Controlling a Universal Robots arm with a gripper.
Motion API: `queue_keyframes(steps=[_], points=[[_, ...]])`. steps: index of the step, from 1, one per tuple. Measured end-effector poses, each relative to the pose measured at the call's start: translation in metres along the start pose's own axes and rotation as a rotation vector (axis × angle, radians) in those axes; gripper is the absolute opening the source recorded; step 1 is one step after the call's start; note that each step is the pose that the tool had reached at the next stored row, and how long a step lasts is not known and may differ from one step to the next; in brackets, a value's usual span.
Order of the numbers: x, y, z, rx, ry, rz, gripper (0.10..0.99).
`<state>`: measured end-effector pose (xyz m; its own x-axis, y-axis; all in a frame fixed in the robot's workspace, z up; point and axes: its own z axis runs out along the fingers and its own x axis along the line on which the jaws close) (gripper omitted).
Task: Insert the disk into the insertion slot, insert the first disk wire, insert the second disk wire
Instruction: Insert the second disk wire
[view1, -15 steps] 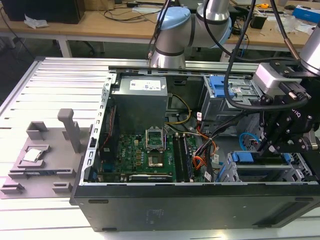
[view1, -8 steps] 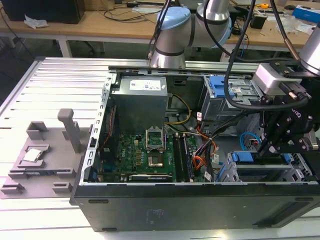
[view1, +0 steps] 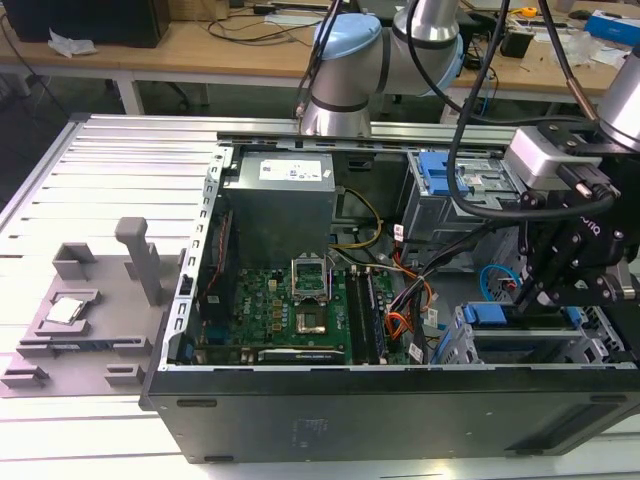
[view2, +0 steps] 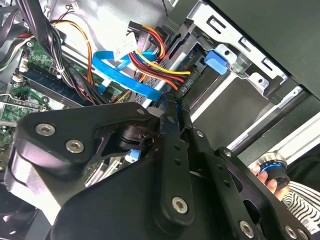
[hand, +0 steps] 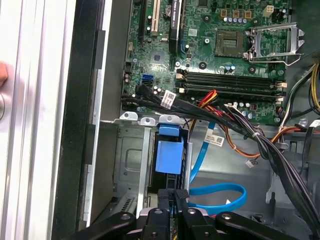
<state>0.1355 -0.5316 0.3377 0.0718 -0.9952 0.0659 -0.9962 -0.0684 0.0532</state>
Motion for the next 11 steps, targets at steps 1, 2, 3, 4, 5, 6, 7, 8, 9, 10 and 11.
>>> queue_keyframes(steps=[1, 2, 3, 4, 5, 6, 7, 8, 9, 10, 11], points=[[-0.0005, -0.0001, 0.0, 0.0, -0.0001, 0.0, 0.161], [-0.001, -0.0001, 0.0, 0.0, 0.0, 0.0, 0.161], [-0.0015, -0.0002, -0.0001, 0.0, -0.0001, 0.0, 0.161], [-0.0019, -0.0002, -0.0001, 0.0, -0.0002, 0.0, 0.161], [-0.0022, -0.0002, -0.0001, 0.0, -0.0002, 0.0, 0.161], [-0.0023, -0.0002, -0.0002, 0.0, 0.0, 0.0, 0.161], [-0.0024, -0.0002, -0.0001, 0.0, 0.0, 0.0, 0.161], [-0.0024, -0.0002, -0.0001, 0.0, -0.0001, 0.0, 0.161], [-0.0024, -0.0002, -0.0001, 0.0, -0.0001, 0.0, 0.161], [-0.0024, -0.0002, -0.0002, 0.0, 0.0, 0.0, 0.161], [-0.0025, -0.0003, 0.0001, 0.0, -0.0009, 0.0, 0.161]])
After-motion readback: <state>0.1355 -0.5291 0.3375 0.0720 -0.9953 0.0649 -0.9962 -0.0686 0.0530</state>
